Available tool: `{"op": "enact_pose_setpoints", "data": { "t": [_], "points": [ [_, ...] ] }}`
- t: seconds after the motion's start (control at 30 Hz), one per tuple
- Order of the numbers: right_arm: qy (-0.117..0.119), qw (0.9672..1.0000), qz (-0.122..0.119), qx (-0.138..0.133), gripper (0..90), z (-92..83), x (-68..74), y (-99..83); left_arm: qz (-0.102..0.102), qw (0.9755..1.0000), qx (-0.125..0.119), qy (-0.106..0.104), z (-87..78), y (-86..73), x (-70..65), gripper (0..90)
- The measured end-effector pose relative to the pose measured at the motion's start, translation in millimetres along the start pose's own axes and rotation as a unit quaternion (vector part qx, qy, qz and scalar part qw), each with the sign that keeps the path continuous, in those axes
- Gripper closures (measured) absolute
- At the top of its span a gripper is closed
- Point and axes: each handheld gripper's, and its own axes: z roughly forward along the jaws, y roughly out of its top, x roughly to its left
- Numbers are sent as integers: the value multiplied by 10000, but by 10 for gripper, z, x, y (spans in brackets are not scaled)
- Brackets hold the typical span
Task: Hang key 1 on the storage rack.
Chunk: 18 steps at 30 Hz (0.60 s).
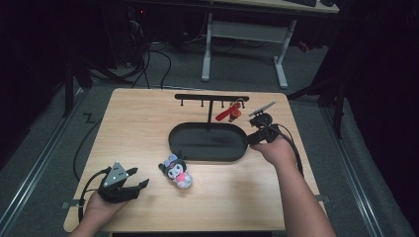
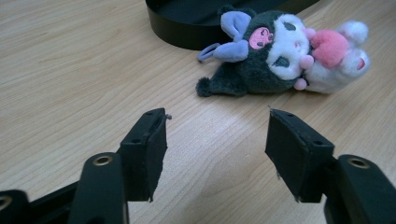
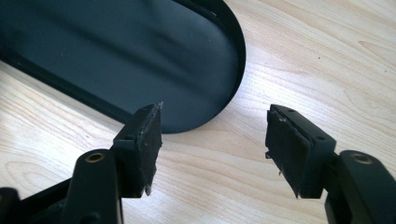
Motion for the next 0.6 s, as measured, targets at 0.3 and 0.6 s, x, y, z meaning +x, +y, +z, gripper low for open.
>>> {"op": "enact_pose_setpoints", "data": {
  "t": [0.3,0.6],
  "points": [
    [-1,9978,-110,-660,411,95,22,-575,-26,10000,50,44,79,7,-30,423],
    [161,9911,34,-1318,449,356,132,-1182,-108,9999,-28,69,89,107,-25,534]
  ]
}}
